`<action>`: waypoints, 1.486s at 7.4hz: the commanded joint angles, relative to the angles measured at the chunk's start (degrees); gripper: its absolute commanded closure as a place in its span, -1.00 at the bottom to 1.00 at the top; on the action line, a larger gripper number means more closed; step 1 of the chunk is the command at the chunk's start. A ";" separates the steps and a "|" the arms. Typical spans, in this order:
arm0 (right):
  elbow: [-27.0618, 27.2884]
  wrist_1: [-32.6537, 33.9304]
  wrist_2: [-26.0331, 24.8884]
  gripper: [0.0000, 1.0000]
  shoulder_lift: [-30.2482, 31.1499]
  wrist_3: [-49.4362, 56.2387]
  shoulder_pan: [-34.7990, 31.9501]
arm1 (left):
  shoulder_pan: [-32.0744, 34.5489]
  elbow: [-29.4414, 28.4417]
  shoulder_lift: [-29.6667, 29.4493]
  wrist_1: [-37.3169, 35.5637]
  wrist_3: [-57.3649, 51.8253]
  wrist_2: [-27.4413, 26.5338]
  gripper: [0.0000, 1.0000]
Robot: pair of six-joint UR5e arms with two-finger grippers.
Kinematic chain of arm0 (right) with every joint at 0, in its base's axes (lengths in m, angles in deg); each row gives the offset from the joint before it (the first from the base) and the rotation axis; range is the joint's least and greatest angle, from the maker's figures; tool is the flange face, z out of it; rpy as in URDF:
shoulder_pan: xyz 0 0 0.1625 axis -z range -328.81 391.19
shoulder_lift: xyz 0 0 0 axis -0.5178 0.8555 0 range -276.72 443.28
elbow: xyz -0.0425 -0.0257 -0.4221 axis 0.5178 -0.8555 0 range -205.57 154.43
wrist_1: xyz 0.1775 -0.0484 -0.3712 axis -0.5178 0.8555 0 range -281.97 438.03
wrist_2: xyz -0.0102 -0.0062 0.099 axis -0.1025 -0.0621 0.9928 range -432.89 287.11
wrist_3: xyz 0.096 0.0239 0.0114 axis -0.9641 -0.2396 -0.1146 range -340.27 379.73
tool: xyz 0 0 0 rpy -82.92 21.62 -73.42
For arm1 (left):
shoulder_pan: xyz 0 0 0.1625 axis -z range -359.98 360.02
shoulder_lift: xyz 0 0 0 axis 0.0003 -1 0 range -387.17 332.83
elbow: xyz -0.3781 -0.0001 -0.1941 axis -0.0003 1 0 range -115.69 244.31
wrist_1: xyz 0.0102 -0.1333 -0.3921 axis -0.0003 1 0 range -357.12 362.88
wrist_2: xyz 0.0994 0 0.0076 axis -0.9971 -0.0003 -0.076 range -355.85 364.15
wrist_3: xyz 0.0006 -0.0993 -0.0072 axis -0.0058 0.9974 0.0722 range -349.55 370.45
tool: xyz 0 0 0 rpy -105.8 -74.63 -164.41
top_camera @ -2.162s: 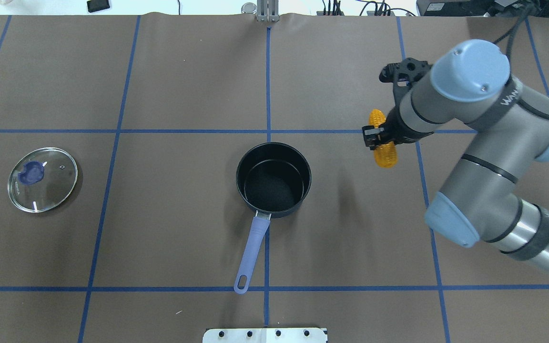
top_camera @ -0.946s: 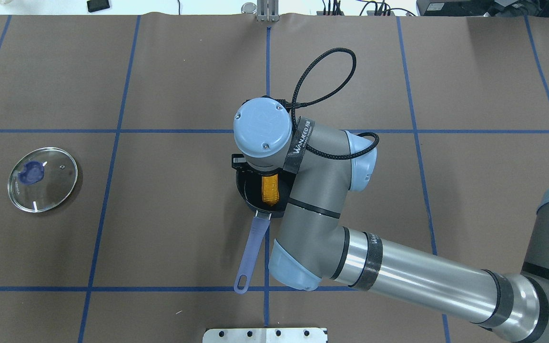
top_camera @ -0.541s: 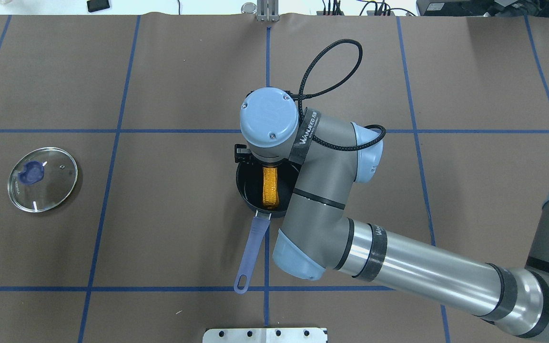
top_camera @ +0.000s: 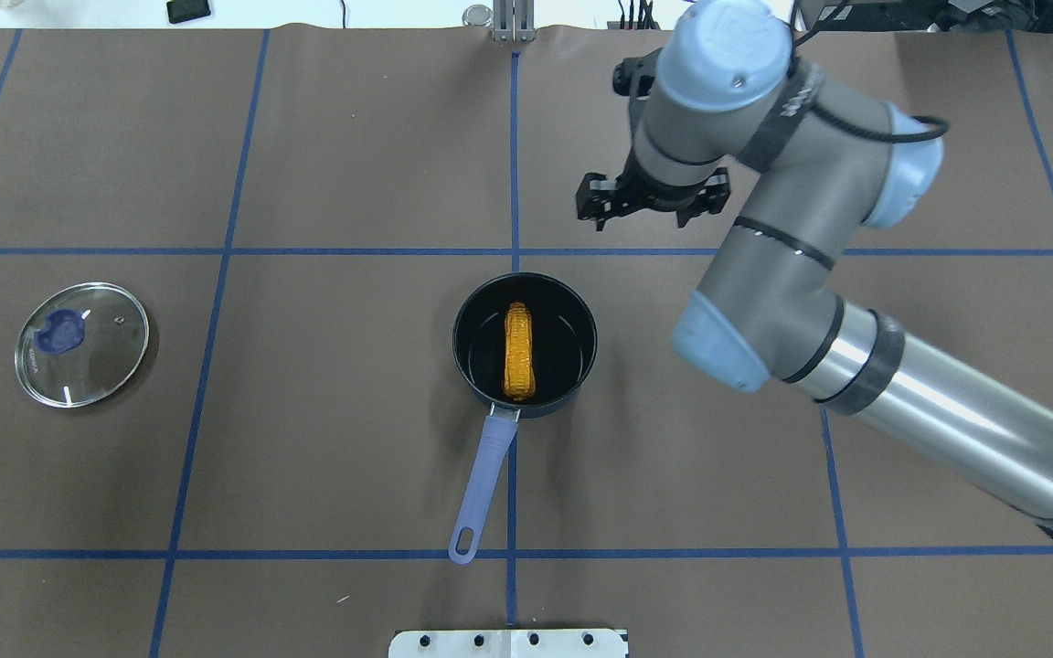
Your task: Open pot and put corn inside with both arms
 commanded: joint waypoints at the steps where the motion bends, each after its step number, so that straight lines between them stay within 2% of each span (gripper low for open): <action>1: -1.03 -0.32 9.46 -1.00 9.78 25.85 -14.84 | -0.05 0.87 0.56 -0.03 -0.08 -0.16 -0.96; 2: -1.92 -0.41 12.73 -1.00 15.05 35.81 -20.30 | -0.05 0.78 0.56 -0.03 0.00 -0.07 -0.96; 3: -1.92 -0.32 13.28 -1.00 19.80 44.70 -25.14 | -0.05 0.87 0.64 -0.03 0.01 0.02 -0.96; 6: -2.88 -0.23 19.59 -1.00 33.08 62.31 -39.38 | -0.05 1.31 0.82 -0.03 0.00 -0.07 -0.96; 7: -3.24 -0.41 19.01 -1.00 37.82 66.54 -42.12 | -0.13 1.31 0.73 -0.12 0.09 -0.07 -0.96; 9: -3.33 -0.41 18.74 -1.00 41.19 68.08 -49.15 | -0.05 1.39 0.91 0.15 0.01 -0.16 -0.96; 11: -7.96 -0.32 19.00 -1.00 41.12 67.73 -49.97 | 0.04 1.31 1.00 1.02 -0.52 -0.16 -0.96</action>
